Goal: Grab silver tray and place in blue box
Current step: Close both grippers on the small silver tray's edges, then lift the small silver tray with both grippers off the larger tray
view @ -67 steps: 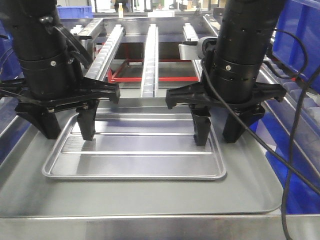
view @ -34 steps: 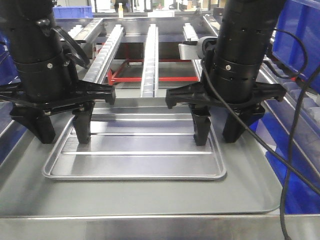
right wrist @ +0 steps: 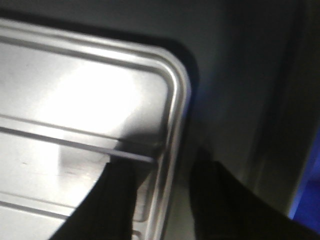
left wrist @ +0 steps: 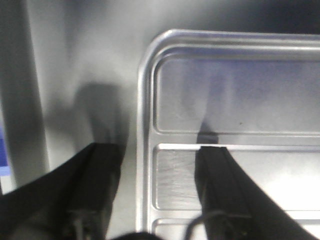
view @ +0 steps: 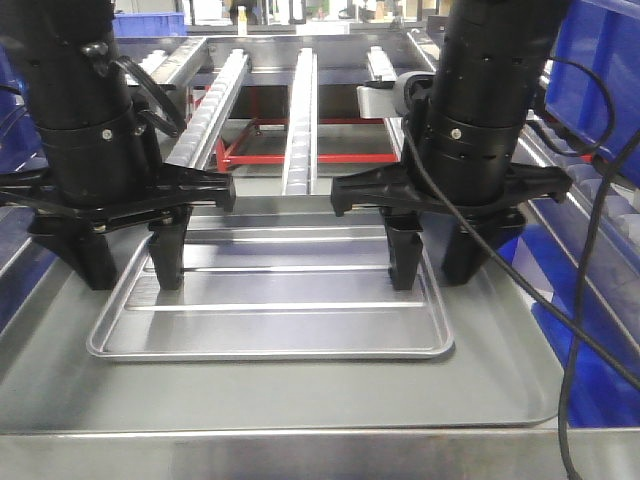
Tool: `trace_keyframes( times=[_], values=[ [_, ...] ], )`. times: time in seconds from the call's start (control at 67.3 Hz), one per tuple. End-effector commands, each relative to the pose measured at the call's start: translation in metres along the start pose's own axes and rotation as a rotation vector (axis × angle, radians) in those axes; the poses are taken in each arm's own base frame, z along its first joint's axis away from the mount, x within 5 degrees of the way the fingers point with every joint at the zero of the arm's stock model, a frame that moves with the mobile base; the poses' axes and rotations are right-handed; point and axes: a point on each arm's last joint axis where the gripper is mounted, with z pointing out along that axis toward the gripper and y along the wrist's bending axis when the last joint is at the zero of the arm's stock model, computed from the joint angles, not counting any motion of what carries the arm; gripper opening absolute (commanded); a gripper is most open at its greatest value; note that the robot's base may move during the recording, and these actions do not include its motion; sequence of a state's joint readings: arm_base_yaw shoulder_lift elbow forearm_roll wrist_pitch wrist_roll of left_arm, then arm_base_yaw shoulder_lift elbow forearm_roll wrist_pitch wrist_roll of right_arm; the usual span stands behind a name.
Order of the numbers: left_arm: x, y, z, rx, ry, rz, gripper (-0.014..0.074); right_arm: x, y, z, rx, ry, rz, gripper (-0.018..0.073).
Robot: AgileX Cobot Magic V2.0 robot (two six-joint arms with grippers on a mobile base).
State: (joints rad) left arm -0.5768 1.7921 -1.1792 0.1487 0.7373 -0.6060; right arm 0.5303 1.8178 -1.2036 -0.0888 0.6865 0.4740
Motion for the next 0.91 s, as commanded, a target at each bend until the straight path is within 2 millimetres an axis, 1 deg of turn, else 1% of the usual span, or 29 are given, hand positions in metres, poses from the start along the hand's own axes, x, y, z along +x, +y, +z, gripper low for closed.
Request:
trace_keyframes(
  times=[0.0,0.059,0.089,0.134,0.148,0.193,0.208,0.252,0.371,0.46,0.564,0.668,0.698,0.742,0.757,0.891],
  values=[
    [-0.005,-0.001,-0.007,0.017,-0.034,-0.014,0.0163,-0.012,0.001,-0.021,-0.024,-0.083,-0.003,0.0249],
    [-0.005,-0.001,-0.007,0.017,-0.034,-0.014,0.0087,-0.011,0.000,-0.021,-0.022,-0.079,-0.003,0.0174],
    [-0.005,-0.001,-0.007,0.017,-0.034,-0.014,0.0046,-0.011,0.000,-0.021,-0.021,-0.077,-0.003,0.0116],
    [-0.006,-0.001,-0.007,0.016,-0.038,-0.010,-0.0039,-0.011,0.000,-0.021,-0.019,-0.073,-0.003,0.0043],
    [-0.006,-0.001,-0.007,0.016,-0.040,-0.009,-0.0039,-0.011,0.000,-0.021,-0.018,-0.072,-0.003,0.0040],
    [-0.006,-0.001,-0.007,0.015,-0.041,-0.007,-0.0111,-0.011,0.000,-0.021,-0.018,-0.071,-0.003,0.0062],
    [-0.006,-0.001,-0.007,0.014,-0.041,-0.006,-0.0116,-0.011,0.000,-0.021,-0.018,-0.071,-0.003,0.0062],
    [-0.006,-0.001,-0.007,0.010,-0.044,-0.002,-0.0096,-0.011,0.000,-0.021,-0.017,-0.069,-0.003,0.0059],
    [-0.007,0.000,-0.016,0.019,-0.063,-0.003,-0.0097,-0.010,-0.001,-0.027,-0.014,-0.067,-0.002,0.0059],
    [-0.008,0.001,-0.031,0.037,-0.099,-0.006,-0.0097,-0.009,-0.002,-0.037,-0.014,-0.073,-0.001,0.0059],
    [-0.007,0.005,-0.056,0.054,-0.138,-0.014,-0.0097,-0.008,-0.004,-0.052,-0.018,-0.087,0.002,0.0059],
    [-0.004,0.010,-0.084,0.072,-0.179,-0.023,-0.0097,-0.006,-0.007,-0.075,-0.023,-0.118,0.001,0.0059],
    [-0.004,0.011,-0.088,0.076,-0.187,-0.025,-0.0097,-0.005,-0.007,-0.080,-0.022,-0.125,0.000,0.0059],
    [-0.002,0.014,-0.102,0.085,-0.208,-0.030,-0.0097,-0.004,-0.010,-0.092,-0.019,-0.142,-0.004,0.0059],
    [-0.001,0.014,-0.103,0.086,-0.210,-0.030,-0.0097,-0.004,-0.010,-0.094,-0.018,-0.145,-0.005,0.0059],
    [0.003,0.020,-0.142,0.083,-0.242,-0.031,-0.0097,-0.001,-0.015,-0.129,-0.011,-0.183,-0.005,0.0059]
  ],
)
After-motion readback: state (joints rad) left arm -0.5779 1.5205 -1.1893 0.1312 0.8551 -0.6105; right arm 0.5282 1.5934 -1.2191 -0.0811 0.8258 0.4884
